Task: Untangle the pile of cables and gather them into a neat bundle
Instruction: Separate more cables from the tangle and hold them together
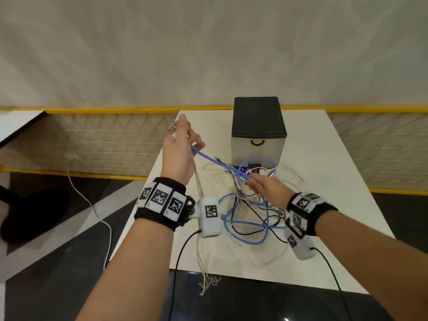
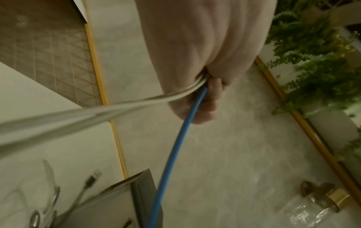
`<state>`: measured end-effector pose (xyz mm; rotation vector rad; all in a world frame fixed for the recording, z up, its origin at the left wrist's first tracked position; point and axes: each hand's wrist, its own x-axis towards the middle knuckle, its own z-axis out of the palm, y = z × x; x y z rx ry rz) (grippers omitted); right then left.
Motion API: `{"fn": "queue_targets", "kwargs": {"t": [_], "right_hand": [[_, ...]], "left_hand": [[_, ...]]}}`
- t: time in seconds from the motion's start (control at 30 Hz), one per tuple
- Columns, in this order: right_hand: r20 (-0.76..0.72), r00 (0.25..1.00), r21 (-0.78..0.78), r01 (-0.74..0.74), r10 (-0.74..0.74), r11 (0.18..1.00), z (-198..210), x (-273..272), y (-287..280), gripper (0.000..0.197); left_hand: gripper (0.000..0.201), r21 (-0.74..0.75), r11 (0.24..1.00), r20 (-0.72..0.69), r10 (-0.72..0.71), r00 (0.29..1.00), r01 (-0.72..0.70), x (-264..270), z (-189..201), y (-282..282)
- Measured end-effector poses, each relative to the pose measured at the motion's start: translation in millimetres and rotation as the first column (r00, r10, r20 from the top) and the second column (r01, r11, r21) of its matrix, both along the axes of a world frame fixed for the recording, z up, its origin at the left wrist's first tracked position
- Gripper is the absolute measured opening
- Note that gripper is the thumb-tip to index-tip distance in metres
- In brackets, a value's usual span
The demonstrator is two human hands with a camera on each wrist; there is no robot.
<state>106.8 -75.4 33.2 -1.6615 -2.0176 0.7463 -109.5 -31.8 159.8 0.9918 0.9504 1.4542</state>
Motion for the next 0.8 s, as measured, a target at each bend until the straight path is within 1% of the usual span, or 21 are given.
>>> {"fn": "queue_targets", "kwargs": {"t": [0.03,0.07,0.1,0.13,0.17,0.2,0.23,0.27,0.3,0.33,0.4,0.47,0.5,0.53,0.6,0.63,0.67,0.7,0.73,0.77,0.8], "right_hand": [[-0.038,0.999,-0.003,0.028,-0.028,1.000,9,3,6,0.024],[-0.085,0.995,0.008,0.050,-0.049,0.999,21,4,12,0.024],[-0.124,0.990,0.037,0.068,-0.063,0.997,35,4,17,0.025],[-0.150,0.987,0.075,0.071,-0.059,0.995,48,3,21,0.024],[-0.167,0.985,0.117,0.058,-0.038,0.991,61,1,24,0.022],[-0.186,0.983,0.155,0.035,-0.006,0.987,72,-2,26,0.021],[-0.211,0.977,0.190,0.011,0.030,0.982,81,-5,27,0.020],[-0.230,0.972,0.217,-0.002,0.054,0.976,88,-9,29,0.019],[-0.247,0.967,0.233,-0.002,0.061,0.972,92,-11,30,0.019],[-0.260,0.964,0.240,0.007,0.057,0.971,95,-12,31,0.019],[-0.257,0.966,0.195,0.013,0.038,0.981,91,-9,30,0.019],[-0.166,0.986,0.072,-0.006,0.018,0.997,72,-1,26,0.023],[-0.106,0.994,0.018,-0.009,0.011,1.000,61,5,23,0.025],[-0.065,0.998,-0.013,-0.003,0.002,1.000,51,10,20,0.027],[-0.038,0.999,-0.019,0.022,-0.023,1.000,38,17,17,0.025],[-0.037,0.999,-0.005,0.039,-0.039,0.999,37,20,17,0.023],[-0.037,0.998,0.017,0.051,-0.051,0.999,39,21,17,0.022],[-0.036,0.998,0.043,0.056,-0.055,0.997,44,20,18,0.022],[-0.035,0.998,0.065,0.047,-0.045,0.997,50,18,20,0.023],[-0.034,0.999,0.091,0.022,-0.019,0.996,57,14,21,0.023],[-0.037,0.999,0.118,-0.013,0.018,0.993,66,9,20,0.022]], "left_hand": [[0.033,-0.016,0.998,-0.018,-0.055,0.998,0.055,-2,1,-1],[0.030,-0.040,0.994,-0.097,-0.106,0.990,0.103,-2,0,-3],[0.024,-0.061,0.988,-0.227,-0.152,0.962,0.141,0,-4,-3],[0.015,-0.081,0.980,-0.365,-0.201,0.909,0.184,3,-8,-6],[0.014,-0.102,0.969,-0.495,-0.248,0.833,0.227,7,-12,-8],[0.024,-0.123,0.956,-0.609,-0.283,0.741,0.264,11,-17,-10],[0.031,-0.142,0.946,-0.690,-0.307,0.655,0.293,16,-22,-12],[0.032,-0.149,0.938,-0.738,-0.317,0.596,0.313,22,-23,-14],[0.030,-0.136,0.933,-0.755,-0.315,0.576,0.332,27,-22,-17],[0.028,-0.108,0.937,-0.759,-0.293,0.581,0.331,30,-19,-18],[0.028,0.000,0.972,-0.726,-0.161,0.668,0.235,29,-13,-14],[0.027,0.079,0.995,-0.612,-0.002,0.791,0.064,22,-9,-3],[0.026,0.084,0.996,-0.542,0.079,0.837,-0.039,17,-7,3],[0.027,0.076,0.989,-0.490,0.147,0.859,-0.125,12,-5,8],[0.021,0.065,0.973,-0.471,0.225,0.853,-0.221,3,-4,14],[0.011,0.083,0.972,-0.505,0.231,0.832,-0.220,1,-4,14],[0.011,0.118,0.975,-0.558,0.224,0.799,-0.191,0,-5,12],[0.032,0.171,0.978,-0.612,0.201,0.765,-0.121,2,-8,8],[0.050,0.206,0.979,-0.663,0.139,0.736,0.000,6,-11,3],[0.060,0.208,0.971,-0.721,0.073,0.689,0.115,13,-13,-2],[0.062,0.182,0.959,-0.782,0.007,0.623,0.218,21,-16,-7]]}}
